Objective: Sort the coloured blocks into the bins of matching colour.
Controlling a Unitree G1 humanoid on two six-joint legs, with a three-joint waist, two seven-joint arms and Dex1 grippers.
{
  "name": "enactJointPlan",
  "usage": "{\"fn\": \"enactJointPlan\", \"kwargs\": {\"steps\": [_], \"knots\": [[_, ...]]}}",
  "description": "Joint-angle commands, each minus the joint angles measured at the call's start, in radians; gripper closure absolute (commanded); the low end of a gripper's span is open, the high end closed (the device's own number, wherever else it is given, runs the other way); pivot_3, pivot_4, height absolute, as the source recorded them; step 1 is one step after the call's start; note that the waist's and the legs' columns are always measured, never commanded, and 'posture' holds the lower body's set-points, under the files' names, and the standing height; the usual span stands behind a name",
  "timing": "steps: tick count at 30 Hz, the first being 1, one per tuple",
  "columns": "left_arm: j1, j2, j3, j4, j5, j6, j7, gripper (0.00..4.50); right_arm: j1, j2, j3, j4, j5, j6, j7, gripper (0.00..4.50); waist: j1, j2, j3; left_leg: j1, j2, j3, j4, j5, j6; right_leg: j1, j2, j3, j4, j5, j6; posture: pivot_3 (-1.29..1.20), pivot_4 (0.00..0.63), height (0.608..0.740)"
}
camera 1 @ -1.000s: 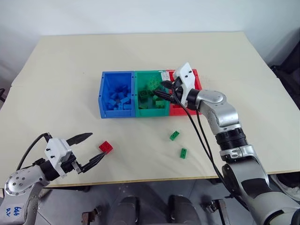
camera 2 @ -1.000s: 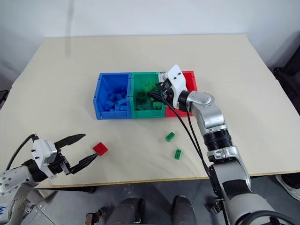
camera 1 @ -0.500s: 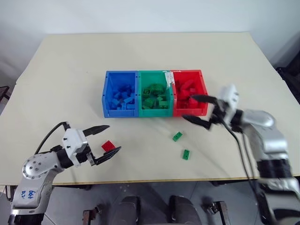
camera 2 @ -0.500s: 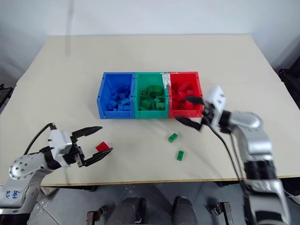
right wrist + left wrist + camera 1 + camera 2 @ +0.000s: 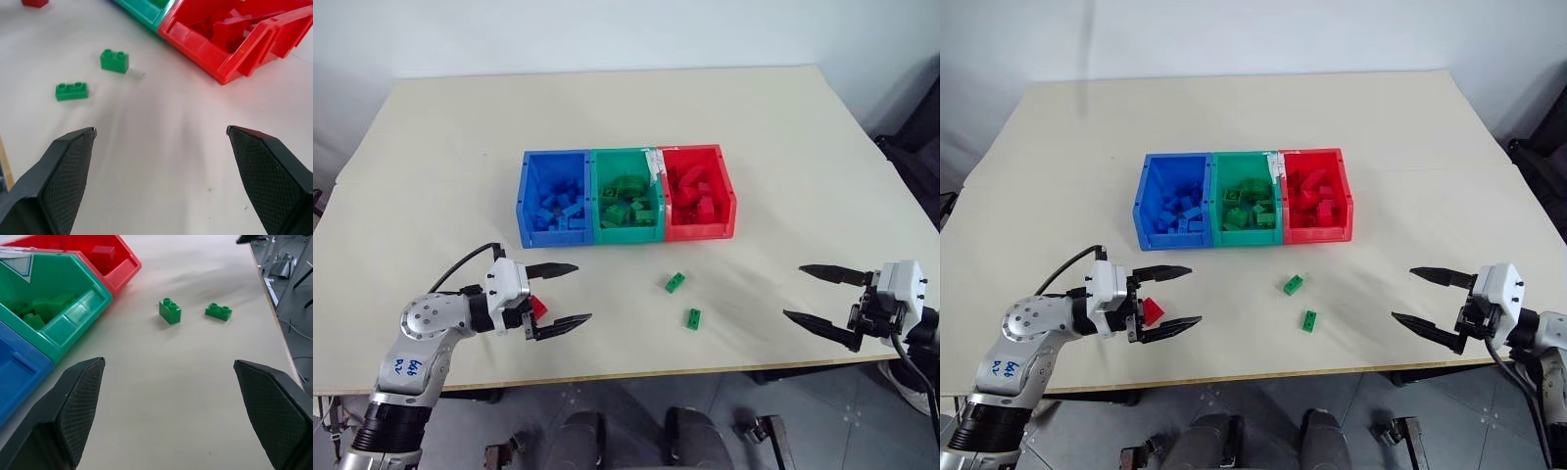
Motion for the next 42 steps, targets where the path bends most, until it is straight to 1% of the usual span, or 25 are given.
{"fn": "enactJointPlan", "kwargs": {"steps": [1, 6, 9, 11, 17, 21, 24, 31, 32, 36, 39, 41, 42], "knots": [[0.018, 0.002, 0.033, -0.016, -0.011, -0.025, 0.002, 0.0, -0.067, 0.001, 0.08, -0.035, -0.019, -0.018, 0.015, 0.03, -0.002, 0.0, 0.0, 0.0, 0.0, 0.0, 0.001, 0.0, 0.0, 0.0, 0.0, 0.0, 0.0, 0.0, 0.0, 0.0, 0.15, 0.74], [0.055, 0.01, 0.085, -0.029, -0.027, -0.031, 0.017, 0.0, -0.178, 0.012, 0.233, -0.097, -0.025, 0.108, 0.007, 0.03, 0.001, 0.0, 0.0, 0.0, 0.001, -0.001, 0.002, 0.0, 0.0, 0.0, 0.0, 0.0, 0.0, 0.0, 0.0, 0.0, 0.15, 0.74], [0.108, 0.03, 0.134, -0.052, -0.062, -0.005, 0.002, 0.0, -0.25, 0.031, 0.352, -0.053, -0.074, 0.142, 0.038, 0.03, 0.004, 0.0, 0.0, -0.002, 0.0, -0.002, 0.004, 0.0, 0.0, 0.0, 0.0, -0.001, 0.0, 0.0, 0.0, 0.0, 0.15, 0.74], [0.142, 0.041, 0.16, -0.07, -0.07, -0.01, -0.002, 0.0, -0.282, 0.037, 0.409, -0.013, -0.104, 0.138, 0.072, 0.03, 0.003, 0.0, 0.0, -0.002, 0.0, -0.003, 0.005, -0.001, 0.0, 0.0, 0.0, -0.001, 0.0, 0.0, 0.0, 0.0, 0.15, 0.74], [0.254, 0.068, 0.217, -0.157, -0.101, -0.003, -0.02, 0.0, -0.319, 0.093, 0.508, 0.056, -0.181, 0.088, 0.062, 0.03, 0.002, 0.0, 0.0, -0.002, 0.0, -0.004, 0.005, -0.001, 0.0, 0.0, -0.001, -0.002, 0.0, 0.0, 0.0, 0.0, 0.15, 0.74], [0.294, 0.082, 0.224, -0.192, -0.111, -0.005, -0.042, 0.0, -0.314, 0.121, 0.535, 0.08, -0.217, 0.053, 0.042, 0.03, -0.001, 0.0, 0.0, -0.002, 0.001, -0.004, 0.005, -0.001, -0.001, 0.0, 0.0, -0.002, 0.0, 0.0, 0.0, 0.0, 0.15, 0.74], [0.302, 0.084, 0.221, -0.199, -0.114, -0.011, -0.057, 0.0, -0.302, 0.139, 0.546, 0.068, -0.226, 0.042, 0.025, 0.63, -0.001, 0.0, 0.0, -0.001, 0.001, -0.003, 0.005, -0.001, -0.001, 0.001, 0.0, -0.002, 0.0, 0.0, 0.0, 0.0, 0.15, 0.74], [0.292, 0.076, 0.209, -0.195, -0.107, -0.01, -0.056, 0.0, -0.3, 0.158, 0.546, 0.051, -0.233, 0.031, 0.0, 2.97, -0.001, 0.0, 0.0, -0.001, 0.001, -0.003, 0.005, -0.001, -0.001, 0.0, 0.0, -0.002, 0.001, 0.0, 0.0, 0.0, 0.15, 0.74], [0.29, 0.074, 0.208, -0.194, -0.106, -0.01, -0.054, 0.0, -0.298, 0.159, 0.541, 0.041, -0.223, 0.043, -0.003, 3.03, -0.001, 0.0, 0.0, -0.001, 0.001, -0.003, 0.005, -0.001, -0.001, 0.0, 0.0, -0.002, 0.001, 0.0, 0.0, 0.0, 0.15, 0.74], [0.286, 0.056, 0.216, -0.192, -0.104, -0.012, -0.025, 0.0, -0.295, 0.153, 0.501, -0.012, -0.163, 0.097, -0.001, 3.03, 0.0, 0.0, 0.0, -0.002, 0.001, -0.003, 0.005, -0.001, -0.001, 0.0, 0.0, -0.002, 0.001, 0.0, 0.0, 0.0, 0.15, 0.74], [0.29, 0.037, 0.234, -0.194, -0.111, -0.006, 0.011, 0.0, -0.314, 0.162, 0.459, -0.058, -0.103, 0.162, -0.029, 3.03, 0.0, 0.0, 0.0, -0.002, 0.001, -0.003, 0.005, -0.001, -0.001, 0.0, 0.0, -0.002, 0.0, 0.0, 0.0, 0.0, 0.15, 0.74], [0.295, 0.023, 0.251, -0.197, -0.119, 0.002, 0.042, 0.0, -0.358, 0.186, 0.435, -0.095, -0.06, 0.233, -0.084, 3.03, 0.0, 0.0, 0.0, -0.002, 0.001, -0.004, 0.005, -0.001, -0.001, 0.0, 0.0, -0.002, 0.001, 0.0, 0.0, 0.0, 0.15, 0.74], [0.3, 0.014, 0.263, -0.199, -0.124, 0.006, 0.059, 0.0, -0.401, 0.213, 0.424, -0.105, -0.048, 0.272, -0.134, 3.03, -0.004, 0.0, 0.0, -0.002, 0.001, -0.004, 0.005, -0.001, -0.001, 0.0, 0.0, -0.002, 0.001, 0.0, 0.0, 0.0, 0.15, 0.74]]}}
